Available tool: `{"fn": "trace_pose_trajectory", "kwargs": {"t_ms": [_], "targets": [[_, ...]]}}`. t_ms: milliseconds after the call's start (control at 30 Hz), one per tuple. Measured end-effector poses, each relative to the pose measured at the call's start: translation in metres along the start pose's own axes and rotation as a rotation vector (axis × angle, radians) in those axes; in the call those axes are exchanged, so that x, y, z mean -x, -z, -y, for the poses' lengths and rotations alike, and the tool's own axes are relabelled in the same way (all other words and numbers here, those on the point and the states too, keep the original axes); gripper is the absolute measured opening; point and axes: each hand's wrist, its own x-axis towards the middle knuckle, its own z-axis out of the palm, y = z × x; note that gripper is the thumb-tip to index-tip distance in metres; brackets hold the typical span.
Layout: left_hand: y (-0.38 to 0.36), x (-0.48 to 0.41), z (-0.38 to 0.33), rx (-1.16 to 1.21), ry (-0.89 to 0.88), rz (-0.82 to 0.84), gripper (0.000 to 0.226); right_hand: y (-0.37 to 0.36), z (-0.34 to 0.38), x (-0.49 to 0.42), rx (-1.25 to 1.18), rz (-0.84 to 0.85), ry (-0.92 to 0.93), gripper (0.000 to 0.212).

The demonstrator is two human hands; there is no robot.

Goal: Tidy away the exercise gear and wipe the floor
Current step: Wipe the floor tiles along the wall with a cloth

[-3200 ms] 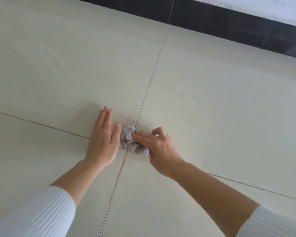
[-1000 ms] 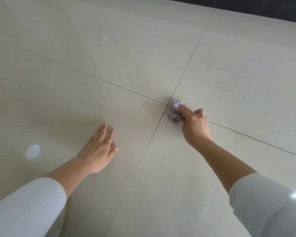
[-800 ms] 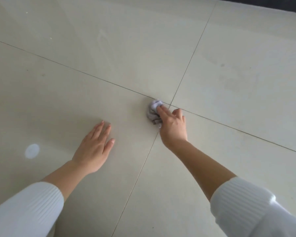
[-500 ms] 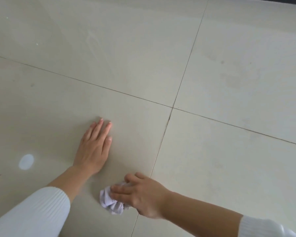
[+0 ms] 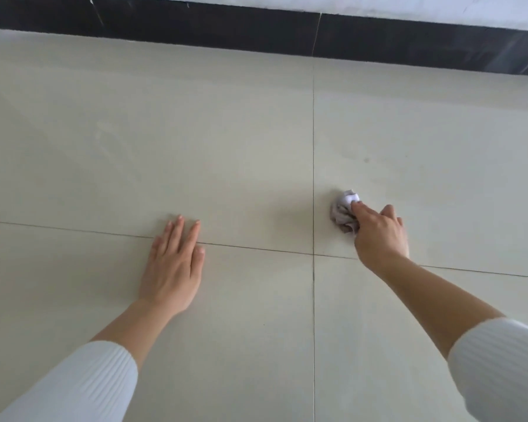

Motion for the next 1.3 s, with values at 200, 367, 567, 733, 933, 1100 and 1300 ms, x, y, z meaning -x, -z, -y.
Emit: {"fn": "trace_pose_trajectory", "kwargs": {"t_ms": [200,367,567,733,933,1100,1300], "targets": [[0.005,-0.081,0.014,0.036,-0.086,-0.064,0.070,-0.039,0.099,0.023,-0.164,-0.097,0.210,0.059],[-0.001,-0.120,0.007,0.105,-0.038,-0.170,0.056,-0.047,0.136,0.067,-0.159,-0.063,0.576,0.059],[0.007,-0.118,0.005,0.149,-0.031,-0.200,0.056,-0.034,0.156,0.086,-0.161,0.100,0.652,0.052],[0.010,-0.116,0.002,0.137,-0.002,-0.153,0.058,-0.015,0.127,0.050,-0.117,0.059,0.322,0.055],[0.007,-0.115,0.003,0.111,0.027,-0.140,0.055,0.004,0.061,-0.018,-0.049,-0.008,-0.171,0.057],[0.009,-0.116,0.001,0.106,0.029,-0.126,0.058,-0.004,0.067,-0.063,-0.004,0.026,-0.318,0.044],[0.010,-0.116,0.001,0.094,0.040,-0.125,0.058,-0.029,0.136,-0.057,-0.086,0.043,0.268,0.064]]}}
